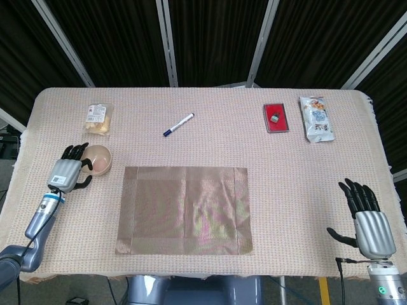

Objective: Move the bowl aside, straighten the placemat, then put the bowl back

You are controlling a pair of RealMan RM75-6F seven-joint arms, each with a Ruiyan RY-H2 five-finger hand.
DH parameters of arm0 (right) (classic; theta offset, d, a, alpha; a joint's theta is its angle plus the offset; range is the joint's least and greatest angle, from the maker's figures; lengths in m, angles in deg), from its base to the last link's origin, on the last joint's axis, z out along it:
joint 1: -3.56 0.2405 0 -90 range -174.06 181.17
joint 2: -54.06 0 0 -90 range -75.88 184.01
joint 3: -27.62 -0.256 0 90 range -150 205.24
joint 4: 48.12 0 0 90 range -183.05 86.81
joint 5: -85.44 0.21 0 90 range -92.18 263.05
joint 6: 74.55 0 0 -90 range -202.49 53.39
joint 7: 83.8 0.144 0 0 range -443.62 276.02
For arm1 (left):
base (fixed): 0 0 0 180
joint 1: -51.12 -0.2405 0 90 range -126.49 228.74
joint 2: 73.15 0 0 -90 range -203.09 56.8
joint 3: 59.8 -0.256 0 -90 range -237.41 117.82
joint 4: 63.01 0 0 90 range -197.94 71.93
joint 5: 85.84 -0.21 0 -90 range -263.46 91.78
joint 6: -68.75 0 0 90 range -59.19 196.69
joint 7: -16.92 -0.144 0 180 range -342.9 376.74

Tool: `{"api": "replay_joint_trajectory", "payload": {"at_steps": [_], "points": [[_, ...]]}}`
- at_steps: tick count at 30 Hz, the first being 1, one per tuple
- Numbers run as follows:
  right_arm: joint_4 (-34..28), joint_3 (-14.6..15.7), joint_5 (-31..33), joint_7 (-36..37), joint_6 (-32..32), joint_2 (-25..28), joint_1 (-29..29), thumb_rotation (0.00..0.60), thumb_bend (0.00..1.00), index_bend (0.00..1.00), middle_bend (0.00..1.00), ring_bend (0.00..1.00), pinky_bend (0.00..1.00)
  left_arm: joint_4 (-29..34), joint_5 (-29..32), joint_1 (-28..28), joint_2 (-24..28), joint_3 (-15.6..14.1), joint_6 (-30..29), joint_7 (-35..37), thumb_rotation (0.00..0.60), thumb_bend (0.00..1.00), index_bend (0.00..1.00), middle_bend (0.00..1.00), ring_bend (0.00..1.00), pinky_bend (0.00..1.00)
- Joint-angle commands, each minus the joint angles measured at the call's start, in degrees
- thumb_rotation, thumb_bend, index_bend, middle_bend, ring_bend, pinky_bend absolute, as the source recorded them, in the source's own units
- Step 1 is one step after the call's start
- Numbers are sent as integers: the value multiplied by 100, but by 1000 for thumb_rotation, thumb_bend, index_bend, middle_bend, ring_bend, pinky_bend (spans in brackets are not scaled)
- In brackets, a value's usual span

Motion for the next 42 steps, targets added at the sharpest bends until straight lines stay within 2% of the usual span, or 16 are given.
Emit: {"api": "replay_joint_trajectory", "payload": {"at_steps": [1, 3, 7, 11, 15, 20, 23, 30, 34, 39, 41, 42], "points": [[6, -3, 11, 6, 11, 2, 2, 600, 0, 0, 0, 0, 0, -69, -30, 11, -63, 20, 4, 53, 600, 333, 557, 0, 0, 0], [12, -4, 21, 18, 23, 3, 5, 600, 0, 0, 0, 0, 0, -33, -44, -4, -47, 38, -53, 105, 600, 338, 593, 0, 0, 0], [8, -7, 9, 58, 26, 16, 11, 600, 0, 0, 0, 0, 0, 306, -260, -58, 199, 54, -526, 178, 600, 345, 627, 0, 0, 0], [-22, -3, -12, 82, 24, 30, 13, 600, 0, 0, 0, 0, 0, 991, -554, -82, 559, 9, -973, 60, 600, 346, 638, 0, 0, 0], [-55, 0, -25, 107, 23, 42, 14, 600, 0, 0, 0, 0, 0, 2064, -958, -37, 969, -56, -1370, -278, 600, 346, 647, 0, 0, 0], [-86, 5, -50, 104, 13, 49, 14, 600, 0, 0, 0, 0, 0, 3316, -1477, 208, 1198, -212, -1302, -942, 600, 344, 649, 0, 0, 0], [-91, 8, -61, 111, 4, 57, 11, 600, 0, 0, 0, 0, 0, 3711, -1554, 326, 1183, -249, -1099, -1312, 600, 346, 649, 0, 0, 0], [-58, -38, 22, 226, -23, 112, -9, 600, 0, 0, 0, 0, 0, 4199, -1509, 644, 742, -240, -455, -2212, 600, 345, 653, 0, 0, 0], [-49, -76, 69, 357, -47, 177, -21, 600, 0, 0, 0, 0, 0, 4158, -1339, 714, 394, -251, -176, -2716, 600, 345, 653, 0, 0, 0], [-77, -57, 25, 372, -44, 191, -20, 600, 0, 0, 0, 0, 0, 4030, -1259, 711, 166, -291, -105, -2849, 600, 346, 644, 0, 0, 0], [-82, -55, 18, 366, -44, 190, -19, 600, 0, 0, 0, 0, 0, 4006, -1256, 704, 111, -306, -111, -2857, 600, 330, 598, 0, 0, 0], [-87, -55, 17, 367, -45, 191, -20, 600, 0, 0, 0, 0, 0, 3991, -1260, 697, 89, -317, -124, -2873, 600, 271, 511, 0, 0, 0]]}}
